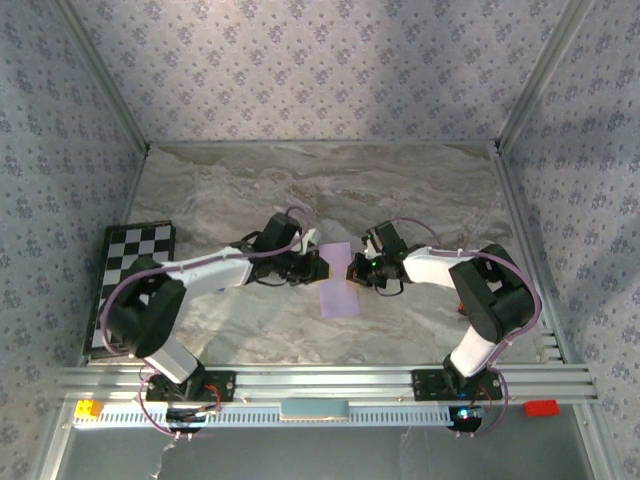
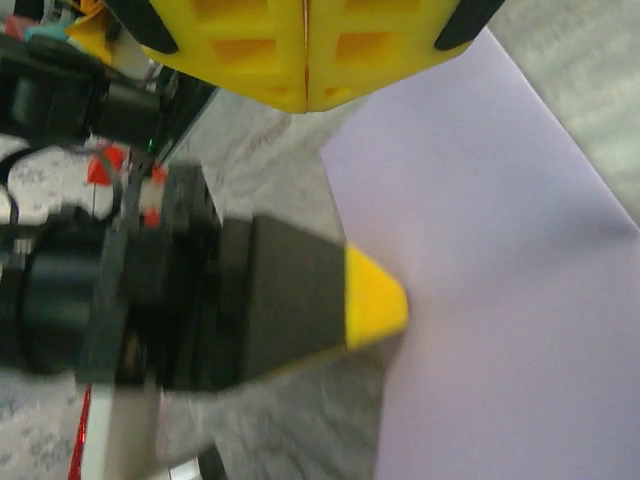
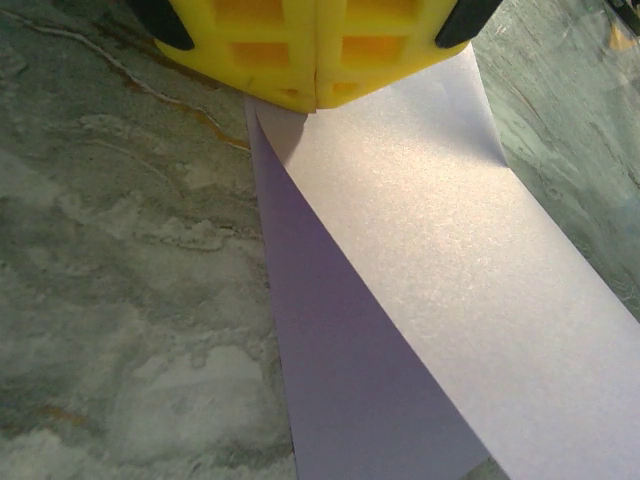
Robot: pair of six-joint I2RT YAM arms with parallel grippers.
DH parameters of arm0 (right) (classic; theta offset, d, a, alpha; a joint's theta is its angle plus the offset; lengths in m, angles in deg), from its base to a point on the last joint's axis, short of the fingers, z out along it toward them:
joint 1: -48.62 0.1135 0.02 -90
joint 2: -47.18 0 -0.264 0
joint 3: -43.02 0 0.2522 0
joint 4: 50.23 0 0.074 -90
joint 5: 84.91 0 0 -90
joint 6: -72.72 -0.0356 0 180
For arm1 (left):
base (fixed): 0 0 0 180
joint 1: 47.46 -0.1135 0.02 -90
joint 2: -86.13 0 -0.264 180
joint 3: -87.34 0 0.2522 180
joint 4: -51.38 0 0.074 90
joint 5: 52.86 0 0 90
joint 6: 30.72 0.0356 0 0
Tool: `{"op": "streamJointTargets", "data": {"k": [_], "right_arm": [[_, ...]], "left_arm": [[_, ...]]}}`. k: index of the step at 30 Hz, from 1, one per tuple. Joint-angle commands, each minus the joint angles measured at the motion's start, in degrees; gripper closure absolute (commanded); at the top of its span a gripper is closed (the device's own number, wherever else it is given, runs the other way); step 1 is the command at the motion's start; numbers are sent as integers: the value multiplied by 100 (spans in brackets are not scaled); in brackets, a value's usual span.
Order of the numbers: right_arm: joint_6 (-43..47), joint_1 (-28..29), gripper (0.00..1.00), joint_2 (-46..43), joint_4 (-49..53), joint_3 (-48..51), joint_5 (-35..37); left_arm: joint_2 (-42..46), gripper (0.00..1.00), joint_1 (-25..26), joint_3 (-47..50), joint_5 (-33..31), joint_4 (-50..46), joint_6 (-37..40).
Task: Fold a paper plane with a square sheet of paper (pick it up from the middle)
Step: Fold the paper in half at the center of the table.
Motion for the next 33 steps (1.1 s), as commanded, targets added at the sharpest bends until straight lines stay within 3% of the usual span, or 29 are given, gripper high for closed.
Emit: {"op": "streamJointTargets", "data": {"k": [1, 13, 22, 33], "right_arm": [[45, 8, 100, 331, 819, 309, 628], [59, 16, 100, 349, 817, 337, 619], [49, 16, 100, 376, 817, 349, 646], [73, 17, 100, 340, 873, 309, 662]], "left_arm": [[-524, 93, -114, -251, 137, -167, 211], [-1492, 95, -348, -420, -43, 157, 247], [-1570, 96, -341, 70, -96, 349, 258], [-1220, 93, -442, -870, 17, -341, 528]]}}
